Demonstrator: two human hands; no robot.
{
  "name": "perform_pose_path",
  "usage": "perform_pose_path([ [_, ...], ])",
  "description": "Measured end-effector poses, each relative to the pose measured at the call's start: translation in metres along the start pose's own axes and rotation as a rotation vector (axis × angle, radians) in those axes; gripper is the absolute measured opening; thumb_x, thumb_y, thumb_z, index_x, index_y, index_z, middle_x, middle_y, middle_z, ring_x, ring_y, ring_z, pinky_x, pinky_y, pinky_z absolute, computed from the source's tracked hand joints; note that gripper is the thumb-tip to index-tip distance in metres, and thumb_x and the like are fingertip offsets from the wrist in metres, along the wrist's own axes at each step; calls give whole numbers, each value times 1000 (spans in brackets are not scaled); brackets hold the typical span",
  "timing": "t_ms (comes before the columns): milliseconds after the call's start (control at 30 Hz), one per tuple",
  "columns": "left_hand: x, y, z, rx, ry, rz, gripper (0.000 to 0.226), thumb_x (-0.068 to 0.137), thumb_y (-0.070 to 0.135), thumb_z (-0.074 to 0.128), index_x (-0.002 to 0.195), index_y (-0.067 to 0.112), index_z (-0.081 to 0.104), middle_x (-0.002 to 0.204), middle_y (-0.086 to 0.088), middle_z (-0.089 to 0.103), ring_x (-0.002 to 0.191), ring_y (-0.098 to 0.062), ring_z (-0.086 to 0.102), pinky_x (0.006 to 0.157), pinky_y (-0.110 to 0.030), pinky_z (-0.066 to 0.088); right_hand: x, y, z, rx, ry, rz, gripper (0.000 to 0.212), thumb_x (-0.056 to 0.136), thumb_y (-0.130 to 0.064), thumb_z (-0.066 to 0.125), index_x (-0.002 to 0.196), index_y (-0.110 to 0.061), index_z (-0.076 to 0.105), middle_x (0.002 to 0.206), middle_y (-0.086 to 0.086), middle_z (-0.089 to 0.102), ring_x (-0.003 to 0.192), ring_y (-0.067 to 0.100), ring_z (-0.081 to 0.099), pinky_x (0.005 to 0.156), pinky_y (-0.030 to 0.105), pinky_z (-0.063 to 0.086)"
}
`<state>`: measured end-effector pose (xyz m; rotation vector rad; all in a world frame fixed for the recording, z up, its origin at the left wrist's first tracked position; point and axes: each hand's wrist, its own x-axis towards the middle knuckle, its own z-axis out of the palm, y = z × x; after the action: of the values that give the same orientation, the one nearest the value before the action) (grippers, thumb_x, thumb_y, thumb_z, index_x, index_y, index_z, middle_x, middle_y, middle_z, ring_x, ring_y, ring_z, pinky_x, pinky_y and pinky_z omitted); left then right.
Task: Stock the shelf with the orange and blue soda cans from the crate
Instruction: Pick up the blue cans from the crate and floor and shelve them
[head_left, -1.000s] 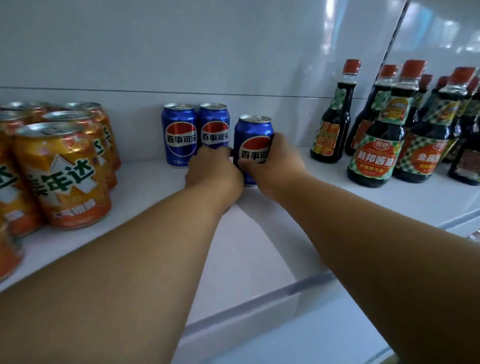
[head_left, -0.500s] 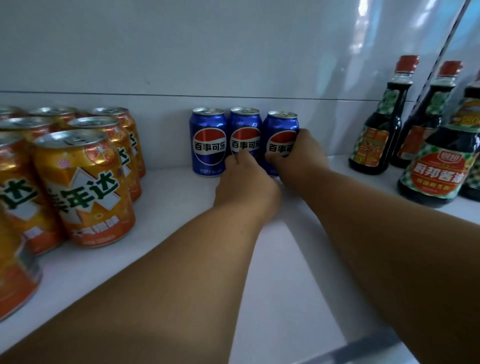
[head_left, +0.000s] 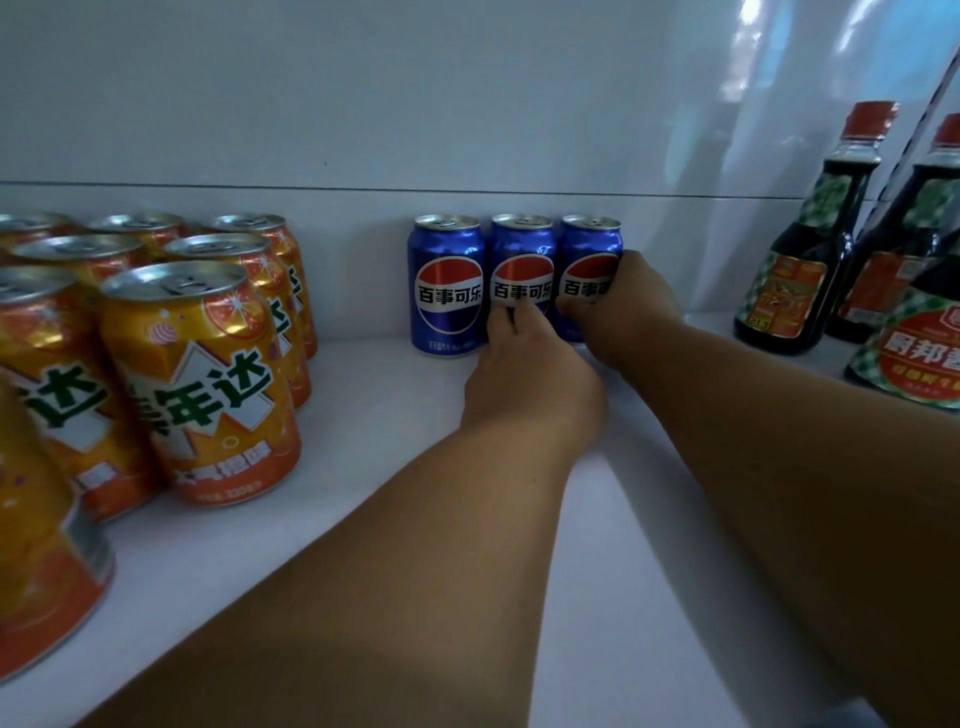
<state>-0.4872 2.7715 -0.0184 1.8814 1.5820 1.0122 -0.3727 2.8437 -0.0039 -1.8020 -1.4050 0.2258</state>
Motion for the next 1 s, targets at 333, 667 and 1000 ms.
perform_pose_path([
  [333, -10, 11, -11, 13, 101, -70, 44, 98, 22, 50, 140, 18, 36, 141, -7, 42, 122, -28, 49, 98, -42, 44, -53, -16, -17, -122, 36, -121, 74, 82, -37, 74, 142, -12, 38, 134, 10, 47, 125, 28, 47, 101, 38, 41],
  [667, -137, 84, -66, 109, 181, 307, 33, 101, 20, 45, 134, 18, 46, 132, -4, 55, 110, -25, 58, 86, -44, 51, -193, -55, -154, -161, 53, -237, 72, 93, -29, 64, 153, -14, 26, 149, 8, 35, 138, 25, 34, 109, 28, 27],
  [1000, -307, 80, -93, 7, 160, 402, 34, 103, 17, 43, 136, 19, 48, 136, 1, 56, 121, -13, 53, 96, -25, 40, -370, -47, -206, -31, 97, -280, 65, 93, -22, 63, 150, -11, 34, 143, 7, 42, 130, 23, 45, 108, 31, 36],
])
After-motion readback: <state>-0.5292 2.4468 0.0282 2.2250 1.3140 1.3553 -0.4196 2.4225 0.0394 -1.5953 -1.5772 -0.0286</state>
